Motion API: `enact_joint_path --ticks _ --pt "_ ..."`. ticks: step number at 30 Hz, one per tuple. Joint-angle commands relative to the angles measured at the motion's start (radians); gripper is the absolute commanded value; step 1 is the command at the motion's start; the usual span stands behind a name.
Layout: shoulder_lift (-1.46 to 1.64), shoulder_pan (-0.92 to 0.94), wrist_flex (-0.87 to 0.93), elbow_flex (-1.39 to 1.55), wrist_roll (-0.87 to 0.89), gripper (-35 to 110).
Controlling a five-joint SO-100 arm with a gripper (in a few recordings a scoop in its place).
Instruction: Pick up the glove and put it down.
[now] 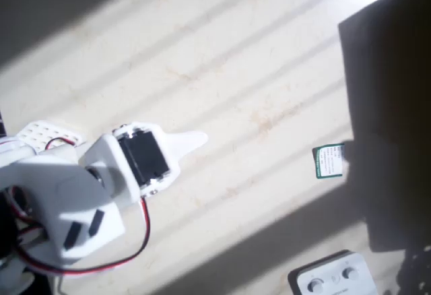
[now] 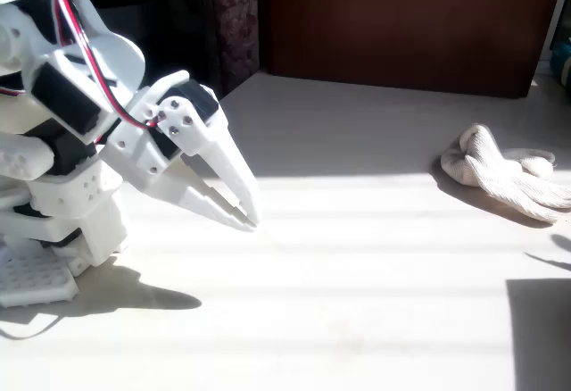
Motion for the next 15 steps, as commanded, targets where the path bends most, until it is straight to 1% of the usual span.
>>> enact_joint_path --ticks 1,5,11,15 --pt "-0.138 -0.015 -0.015 -0.190 0.006 0" --pt "-0.357 -0.060 -0.015 -0.388 0.008 0" --pt "-0.706 -0.233 -0.015 -0.747 0.009 0" --pt "-0.950 -0.316 -0.015 -1.008 0.009 0"
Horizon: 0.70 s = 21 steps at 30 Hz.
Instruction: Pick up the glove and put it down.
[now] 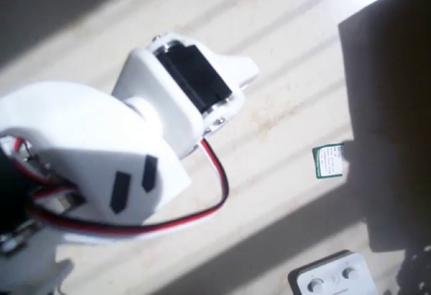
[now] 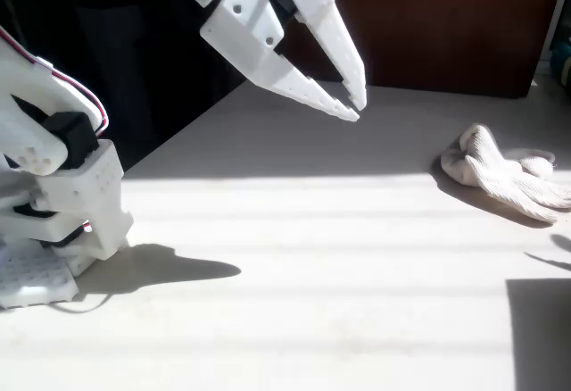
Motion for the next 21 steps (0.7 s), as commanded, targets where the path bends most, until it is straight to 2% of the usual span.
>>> enact_joint_path --ticks 1,13,21 --pt "-0.202 -0.080 -0.015 -0.273 0.008 0" --pt "-0.914 -0.265 -0.015 -0.966 0.009 0" --pt "-1.210 -0.281 -0.015 -1.210 0.049 0"
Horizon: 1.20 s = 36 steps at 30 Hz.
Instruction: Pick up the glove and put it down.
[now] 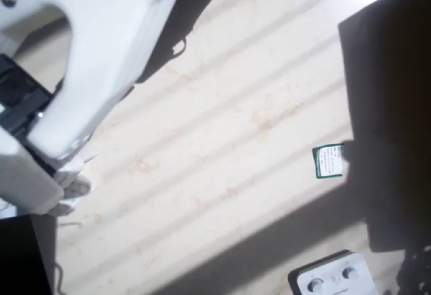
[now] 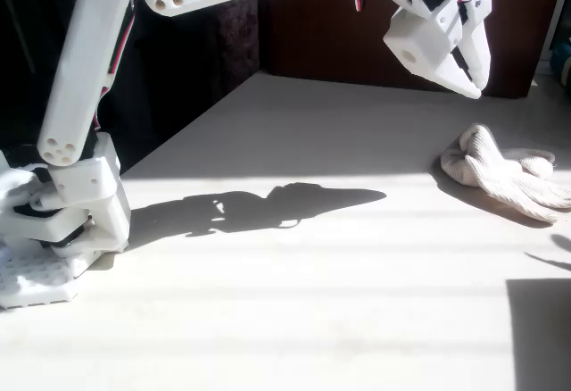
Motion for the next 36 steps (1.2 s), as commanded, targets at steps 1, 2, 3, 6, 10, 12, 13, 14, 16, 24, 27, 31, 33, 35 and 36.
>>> enact_joint_path --ticks 1,2,3,6,10,12,13,14,16,24,27,31,33,35,36 --pt "-0.080 -0.018 -0.015 -0.110 0.043 0" --pt "-0.112 -0.018 -0.015 -0.127 0.054 0" --pt "-0.141 -0.020 -0.015 -0.144 0.061 1" --pt "-0.193 -0.020 -0.012 -0.181 0.063 7" --pt "-0.199 -0.031 -0.005 -0.186 0.064 20" --pt "-0.199 -0.032 -0.003 -0.186 0.064 25" --pt "-0.201 -0.034 -0.008 -0.186 0.064 27" --pt "-0.202 -0.034 -0.009 -0.183 0.064 29" --pt "-0.207 -0.038 -0.012 -0.176 0.064 30" --pt "-0.311 -0.029 -0.015 -0.187 0.074 30" --pt "-0.319 -0.028 -0.041 -0.187 0.089 30" --pt "-0.330 -0.028 -0.110 -0.186 0.092 30" --pt "-0.341 -0.028 -0.123 -0.186 0.092 30" --pt "-0.341 -0.028 -0.123 -0.186 0.092 29" --pt "-0.342 -0.028 -0.123 -0.186 0.092 28"
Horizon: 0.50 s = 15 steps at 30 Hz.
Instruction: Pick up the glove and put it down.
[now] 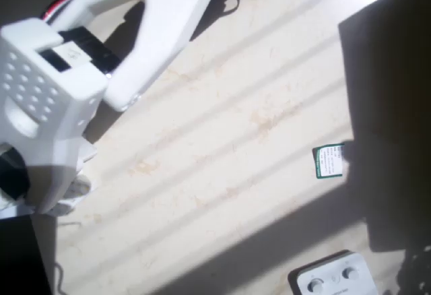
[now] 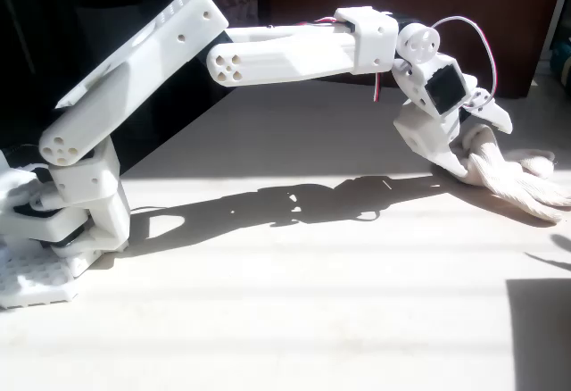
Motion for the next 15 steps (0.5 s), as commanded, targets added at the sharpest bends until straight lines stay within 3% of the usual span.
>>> enact_joint_path --ticks 1,7,15 --pt "0.012 -0.012 -0.017 -0.041 0.008 26" --pt "0.012 -0.012 -0.018 -0.041 -0.003 0" --pt "0.012 -0.014 -0.018 -0.041 -0.005 0"
